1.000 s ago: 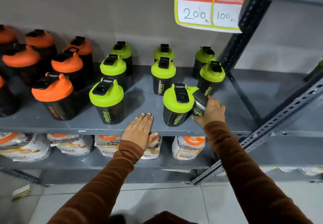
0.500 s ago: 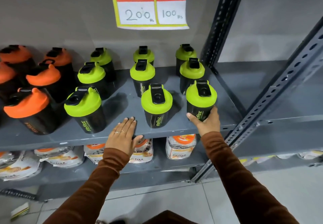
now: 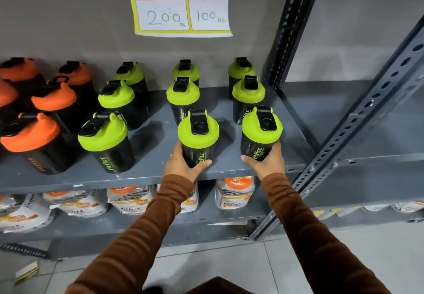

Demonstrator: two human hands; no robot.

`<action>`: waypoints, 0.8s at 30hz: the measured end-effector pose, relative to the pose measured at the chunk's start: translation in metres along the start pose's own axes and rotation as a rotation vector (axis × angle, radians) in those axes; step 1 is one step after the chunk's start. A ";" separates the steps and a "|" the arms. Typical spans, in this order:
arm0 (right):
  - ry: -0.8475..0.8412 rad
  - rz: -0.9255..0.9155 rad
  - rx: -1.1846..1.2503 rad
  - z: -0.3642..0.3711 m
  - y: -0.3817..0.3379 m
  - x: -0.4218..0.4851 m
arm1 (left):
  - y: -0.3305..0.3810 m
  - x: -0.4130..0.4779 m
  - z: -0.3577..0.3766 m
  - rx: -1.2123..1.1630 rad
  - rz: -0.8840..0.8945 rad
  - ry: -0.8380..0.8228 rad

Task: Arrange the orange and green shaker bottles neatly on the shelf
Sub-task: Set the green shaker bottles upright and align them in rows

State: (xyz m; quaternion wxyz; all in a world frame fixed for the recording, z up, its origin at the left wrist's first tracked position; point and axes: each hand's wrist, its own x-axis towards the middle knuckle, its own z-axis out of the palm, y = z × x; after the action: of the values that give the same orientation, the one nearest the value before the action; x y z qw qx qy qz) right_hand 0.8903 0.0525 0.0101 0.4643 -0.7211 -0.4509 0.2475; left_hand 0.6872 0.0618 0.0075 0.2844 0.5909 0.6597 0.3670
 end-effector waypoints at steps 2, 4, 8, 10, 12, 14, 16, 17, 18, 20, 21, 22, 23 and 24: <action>-0.008 0.009 -0.014 -0.002 0.001 0.000 | -0.002 -0.001 -0.005 0.013 -0.007 0.013; -0.011 0.010 -0.024 -0.003 0.002 -0.001 | -0.005 -0.001 -0.012 -0.002 -0.010 0.023; -0.012 0.008 -0.021 -0.004 0.000 -0.001 | -0.006 0.002 -0.024 0.009 -0.009 -0.022; -0.021 0.008 -0.011 -0.005 -0.001 -0.002 | -0.007 0.003 -0.027 0.025 -0.002 -0.056; -0.031 0.003 0.002 -0.007 0.000 -0.003 | -0.008 0.003 -0.027 0.040 0.000 -0.084; -0.042 0.001 0.014 -0.009 0.000 -0.004 | -0.008 0.002 -0.028 0.045 -0.002 -0.102; -0.052 0.005 0.017 -0.011 -0.001 -0.004 | -0.007 0.002 -0.029 0.043 -0.011 -0.101; -0.058 0.009 0.022 -0.012 -0.002 -0.004 | -0.006 0.002 -0.029 0.043 -0.016 -0.103; -0.065 0.013 0.026 -0.013 -0.002 -0.004 | -0.006 0.002 -0.029 0.043 -0.020 -0.110; -0.077 0.014 0.021 -0.015 0.000 -0.003 | -0.005 0.001 -0.030 0.047 -0.022 -0.127; -0.083 0.015 0.013 -0.016 0.000 -0.003 | -0.004 0.001 -0.031 0.051 -0.025 -0.133; -0.089 0.018 0.005 -0.017 0.001 -0.003 | -0.004 0.001 -0.031 0.055 -0.027 -0.135; -0.094 0.022 0.001 -0.017 0.001 -0.003 | -0.004 0.001 -0.031 0.058 -0.029 -0.137; -0.097 0.025 -0.001 -0.018 0.001 -0.003 | -0.004 0.001 -0.031 0.060 -0.030 -0.137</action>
State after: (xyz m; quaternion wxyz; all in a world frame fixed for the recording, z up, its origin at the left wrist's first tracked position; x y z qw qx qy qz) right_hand 0.9035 0.0420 0.0167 0.4383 -0.7141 -0.4639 0.2877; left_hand 0.6595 0.0579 0.0224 0.3166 0.6129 0.6584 0.3011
